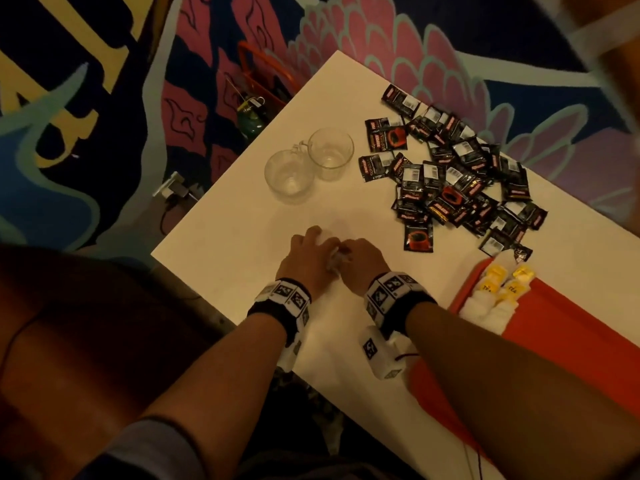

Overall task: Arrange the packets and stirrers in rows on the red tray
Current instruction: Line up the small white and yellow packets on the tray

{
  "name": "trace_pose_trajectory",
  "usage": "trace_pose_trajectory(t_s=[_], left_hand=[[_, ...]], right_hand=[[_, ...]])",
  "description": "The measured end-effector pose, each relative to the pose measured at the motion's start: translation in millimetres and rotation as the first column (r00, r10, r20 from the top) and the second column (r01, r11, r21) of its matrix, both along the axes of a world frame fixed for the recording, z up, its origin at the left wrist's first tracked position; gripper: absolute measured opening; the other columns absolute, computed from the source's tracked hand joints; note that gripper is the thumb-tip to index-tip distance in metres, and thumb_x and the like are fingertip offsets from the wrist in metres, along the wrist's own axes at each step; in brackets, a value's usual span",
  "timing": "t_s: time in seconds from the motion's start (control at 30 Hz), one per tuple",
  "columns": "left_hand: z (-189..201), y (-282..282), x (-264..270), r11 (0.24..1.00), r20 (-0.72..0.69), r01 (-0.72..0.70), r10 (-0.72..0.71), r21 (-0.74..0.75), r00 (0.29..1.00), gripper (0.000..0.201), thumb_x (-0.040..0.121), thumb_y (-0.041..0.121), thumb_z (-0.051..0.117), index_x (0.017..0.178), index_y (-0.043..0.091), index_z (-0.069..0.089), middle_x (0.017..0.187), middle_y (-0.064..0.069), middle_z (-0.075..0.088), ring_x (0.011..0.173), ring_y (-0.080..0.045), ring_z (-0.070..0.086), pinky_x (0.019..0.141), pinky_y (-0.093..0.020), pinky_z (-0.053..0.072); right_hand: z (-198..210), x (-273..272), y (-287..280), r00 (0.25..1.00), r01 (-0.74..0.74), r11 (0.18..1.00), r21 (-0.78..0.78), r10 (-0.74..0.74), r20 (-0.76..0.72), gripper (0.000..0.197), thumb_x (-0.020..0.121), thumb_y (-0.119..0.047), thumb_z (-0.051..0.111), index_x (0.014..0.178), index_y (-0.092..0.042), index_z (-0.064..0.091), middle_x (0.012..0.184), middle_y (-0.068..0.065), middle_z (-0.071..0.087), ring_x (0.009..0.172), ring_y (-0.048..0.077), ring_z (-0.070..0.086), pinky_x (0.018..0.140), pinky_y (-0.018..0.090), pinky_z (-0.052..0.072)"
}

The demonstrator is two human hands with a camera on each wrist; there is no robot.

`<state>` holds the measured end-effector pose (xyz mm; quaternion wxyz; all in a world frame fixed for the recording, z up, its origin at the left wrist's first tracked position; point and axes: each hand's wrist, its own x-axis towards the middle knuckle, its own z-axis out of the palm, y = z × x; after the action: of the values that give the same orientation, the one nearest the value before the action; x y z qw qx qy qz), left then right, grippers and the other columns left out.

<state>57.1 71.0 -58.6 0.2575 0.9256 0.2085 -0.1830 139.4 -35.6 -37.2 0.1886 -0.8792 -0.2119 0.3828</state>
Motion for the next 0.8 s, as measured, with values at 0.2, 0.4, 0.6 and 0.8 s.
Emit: trace_pose_trajectory(t_s=[0.2,0.4,0.6,0.8], left_hand=[[-4.4,-2.1,1.1,0.986,0.056,0.165,-0.164,-0.032,0.985,0.034,0.093,0.023,0.063,0.127,0.021,0.063,0.137,-0.007,0.047,0.119,-0.033,0.044,0.097,-0.037,0.040],[18.0,-5.5,18.7,0.744,-0.013,-0.347,0.415,-0.571,0.910,0.008,0.086,0.015,0.074,0.093,0.018,0.072,0.090,-0.004,0.070,0.072,-0.011,0.065,0.062,-0.021,0.052],[59.8,-23.6,49.5,0.120,-0.313,-0.416,0.485,-0.901,0.817,0.010,0.095,0.014,0.062,0.104,0.013,0.065,0.086,-0.007,0.066,0.070,-0.016,0.059,0.057,-0.023,0.048],[98.3,-48.7,67.6,-0.143,-0.405,-0.378,0.340,-0.914,0.849,0.023,0.101,0.010,0.044,0.118,0.015,0.058,0.083,-0.010,0.065,0.062,-0.017,0.054,0.047,-0.021,0.045]], right_hand=[[5.1,8.5,-39.7,0.884,0.463,0.878,0.125,-0.447,-0.135,0.026,0.085,-0.013,0.069,0.109,-0.020,0.064,0.114,0.003,0.063,0.100,0.022,0.062,0.092,0.036,0.053],[29.5,15.9,-60.9,0.848,0.526,0.832,0.176,-0.498,-0.180,0.017,0.086,-0.020,0.070,0.102,-0.025,0.064,0.107,-0.005,0.063,0.096,0.018,0.064,0.091,0.041,0.054],[75.1,18.7,-70.1,0.835,0.550,0.754,0.359,-0.505,-0.217,0.021,0.084,-0.021,0.074,0.095,-0.031,0.059,0.099,-0.005,0.062,0.082,0.013,0.063,0.070,0.030,0.056],[117.7,24.1,-84.1,0.827,0.545,0.710,0.447,-0.542,-0.147,0.024,0.080,-0.014,0.075,0.094,-0.028,0.061,0.084,-0.005,0.063,0.074,0.016,0.065,0.067,0.033,0.058]])
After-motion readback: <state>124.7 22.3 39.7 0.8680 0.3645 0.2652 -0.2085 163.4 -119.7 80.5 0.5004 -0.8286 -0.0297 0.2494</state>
